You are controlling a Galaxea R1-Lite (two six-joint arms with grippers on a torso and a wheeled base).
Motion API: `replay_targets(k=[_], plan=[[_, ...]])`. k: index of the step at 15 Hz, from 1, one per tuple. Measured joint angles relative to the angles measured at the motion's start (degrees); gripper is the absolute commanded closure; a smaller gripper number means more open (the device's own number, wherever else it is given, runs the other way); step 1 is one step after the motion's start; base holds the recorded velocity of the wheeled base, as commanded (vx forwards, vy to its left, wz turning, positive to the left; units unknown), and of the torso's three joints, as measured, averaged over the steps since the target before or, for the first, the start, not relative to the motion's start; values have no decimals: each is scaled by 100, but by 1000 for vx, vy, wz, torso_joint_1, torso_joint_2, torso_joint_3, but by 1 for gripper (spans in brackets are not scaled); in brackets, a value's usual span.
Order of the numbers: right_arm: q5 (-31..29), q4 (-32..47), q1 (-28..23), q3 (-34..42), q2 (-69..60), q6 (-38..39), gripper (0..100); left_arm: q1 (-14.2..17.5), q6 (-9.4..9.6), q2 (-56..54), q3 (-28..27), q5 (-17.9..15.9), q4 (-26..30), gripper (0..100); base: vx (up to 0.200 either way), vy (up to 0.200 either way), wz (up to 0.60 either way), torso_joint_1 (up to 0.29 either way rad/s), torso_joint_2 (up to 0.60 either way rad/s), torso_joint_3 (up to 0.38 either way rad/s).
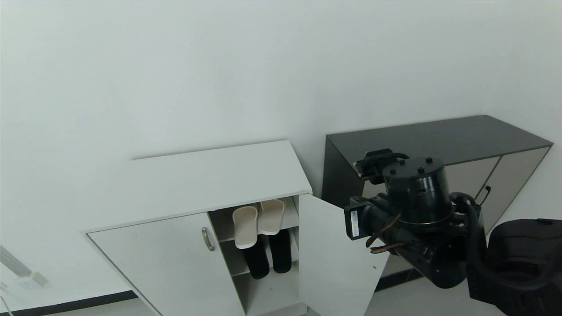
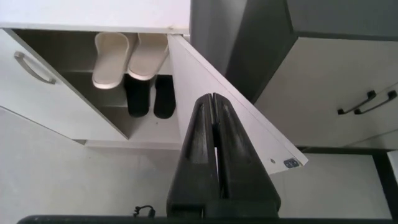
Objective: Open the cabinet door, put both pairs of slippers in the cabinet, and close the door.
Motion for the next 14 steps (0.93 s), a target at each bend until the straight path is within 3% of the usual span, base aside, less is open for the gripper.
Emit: replay_targets(k=[2, 9, 14], plan=[[0, -9, -37, 0, 28, -2, 100, 13, -2, 2, 0, -1, 2, 100, 0, 0, 0, 0, 0, 0], [2, -123, -96, -5, 98, -20, 100, 5, -2, 0, -4, -4, -7, 100, -200, 0, 0, -2, 1, 4], [-1, -485, -315, -5, 207, -180, 100, 7, -2, 0, 0, -1, 0, 100, 0, 0, 0, 0, 0, 0]])
